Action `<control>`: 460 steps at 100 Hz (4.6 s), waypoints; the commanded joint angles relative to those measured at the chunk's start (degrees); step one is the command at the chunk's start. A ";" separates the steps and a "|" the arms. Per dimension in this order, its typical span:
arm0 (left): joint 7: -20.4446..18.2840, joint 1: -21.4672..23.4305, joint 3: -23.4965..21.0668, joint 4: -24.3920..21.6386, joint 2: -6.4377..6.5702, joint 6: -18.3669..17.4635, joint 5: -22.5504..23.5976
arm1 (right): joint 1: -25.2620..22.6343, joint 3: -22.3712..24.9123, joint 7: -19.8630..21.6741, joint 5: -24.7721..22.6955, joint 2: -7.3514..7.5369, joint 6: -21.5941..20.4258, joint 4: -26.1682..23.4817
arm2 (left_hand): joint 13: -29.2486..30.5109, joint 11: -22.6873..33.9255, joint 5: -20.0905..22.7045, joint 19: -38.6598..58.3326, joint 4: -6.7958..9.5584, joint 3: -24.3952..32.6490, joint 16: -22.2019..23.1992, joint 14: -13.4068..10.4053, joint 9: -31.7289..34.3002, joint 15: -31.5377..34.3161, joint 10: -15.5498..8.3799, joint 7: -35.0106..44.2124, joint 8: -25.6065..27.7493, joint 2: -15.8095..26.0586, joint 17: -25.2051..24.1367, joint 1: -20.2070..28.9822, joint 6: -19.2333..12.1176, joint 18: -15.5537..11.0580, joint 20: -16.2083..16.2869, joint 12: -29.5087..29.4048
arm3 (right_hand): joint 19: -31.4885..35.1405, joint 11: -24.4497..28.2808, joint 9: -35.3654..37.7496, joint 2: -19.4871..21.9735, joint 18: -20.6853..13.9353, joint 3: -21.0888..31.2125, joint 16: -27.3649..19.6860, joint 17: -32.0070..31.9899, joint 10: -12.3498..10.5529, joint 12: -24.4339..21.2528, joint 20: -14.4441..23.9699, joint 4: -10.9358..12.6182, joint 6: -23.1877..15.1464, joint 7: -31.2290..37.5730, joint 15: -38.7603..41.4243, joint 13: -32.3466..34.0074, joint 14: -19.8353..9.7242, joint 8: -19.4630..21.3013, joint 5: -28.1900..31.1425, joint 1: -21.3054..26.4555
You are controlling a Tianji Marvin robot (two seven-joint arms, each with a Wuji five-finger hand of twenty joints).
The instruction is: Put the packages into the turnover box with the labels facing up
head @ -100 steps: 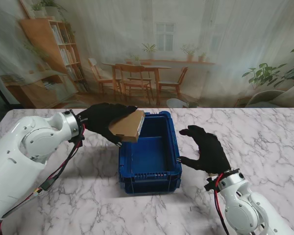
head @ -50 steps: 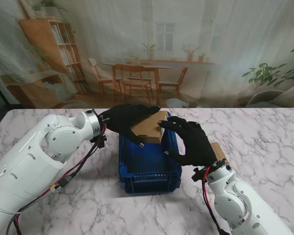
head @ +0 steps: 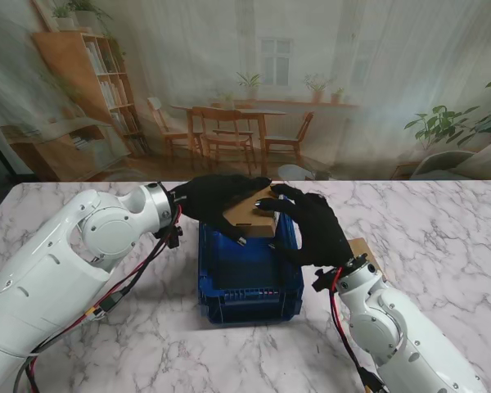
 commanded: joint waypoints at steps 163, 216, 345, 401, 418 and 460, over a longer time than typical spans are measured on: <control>3.98 1.85 1.31 1.29 -1.36 3.01 4.58 | 0.24 -1.33 2.79 16.30 -3.71 10.91 -1.78 | 0.53 -18.37 1.12 -6.49 -2.90 2.32 -22.78 -2.66 0.86 -2.92 1.25 2.16 4.09 8.65 -2.32 1.09 13.17 -1.63 -6.40 -29.84 | 15.96 23.71 54.46 8.42 -1.25 -3.91 12.78 11.58 -1.37 13.68 0.55 -9.24 3.44 24.12 25.45 33.72 -6.60 3.03 29.73 16.80; 8.29 -0.13 5.56 4.25 -3.18 6.03 -0.90 | -0.09 -3.05 4.77 18.17 -3.66 9.79 -2.69 | 18.42 3.46 12.76 7.65 -1.77 12.65 -13.27 -6.84 20.92 7.13 -10.81 23.54 27.67 14.92 9.12 26.71 2.64 -2.80 -1.66 -8.19 | 15.34 22.28 52.23 10.98 -1.60 -5.35 12.59 10.97 -1.78 12.59 0.33 -9.01 2.54 24.70 24.24 32.62 -6.64 4.93 27.26 18.09; -7.57 -8.21 5.66 4.51 -0.28 7.41 -4.58 | -1.70 4.03 -5.97 -18.45 3.60 -1.27 0.16 | 29.09 5.17 24.02 18.01 -2.89 13.62 -1.55 -6.32 38.45 17.64 -13.74 43.36 26.23 13.92 14.45 34.15 -6.36 0.56 3.27 6.48 | 4.88 -12.54 -2.87 0.18 -1.03 -23.55 2.43 2.39 6.03 -5.05 1.32 1.01 17.23 -45.17 5.06 1.99 -2.40 -11.80 2.34 -3.10; -7.59 -9.22 7.17 5.47 -0.40 6.88 -5.54 | 2.51 1.54 -5.66 -19.32 3.87 -3.41 0.45 | 29.24 5.24 24.24 18.20 -2.82 13.64 -1.20 -6.39 38.58 17.83 -13.77 43.08 26.47 13.90 14.53 34.16 -6.49 0.53 3.70 6.61 | 6.49 7.71 -2.78 1.42 -1.64 -19.52 4.76 2.32 8.80 2.90 1.07 -0.72 27.99 -42.51 10.00 5.14 -3.23 3.86 1.25 -13.85; -7.62 -9.84 8.03 5.88 -0.39 6.41 -5.08 | 2.33 1.80 -1.97 -14.24 2.74 -3.17 0.37 | 29.25 5.20 24.27 18.18 -2.88 13.44 -1.15 -6.41 38.57 17.82 -13.82 43.02 26.48 13.92 14.56 34.16 -6.60 0.50 3.77 6.60 | 7.93 18.96 0.52 4.31 -1.60 -18.02 7.42 3.41 9.48 7.04 2.00 -1.72 30.88 -21.21 14.04 8.12 -4.02 25.41 -0.39 -18.20; -7.50 -10.33 9.47 5.84 -0.49 6.27 -5.46 | 5.13 -1.44 6.65 -1.83 0.62 3.00 0.14 | 29.29 5.18 24.33 18.07 -2.89 13.36 -1.10 -6.44 38.67 17.78 -13.90 43.00 26.38 13.83 14.67 34.15 -6.70 0.24 3.82 6.59 | 16.92 26.41 6.24 14.07 -1.51 -27.66 13.12 9.25 7.85 13.13 5.33 -0.28 30.73 -8.78 26.70 14.95 -4.53 16.99 -2.79 -7.35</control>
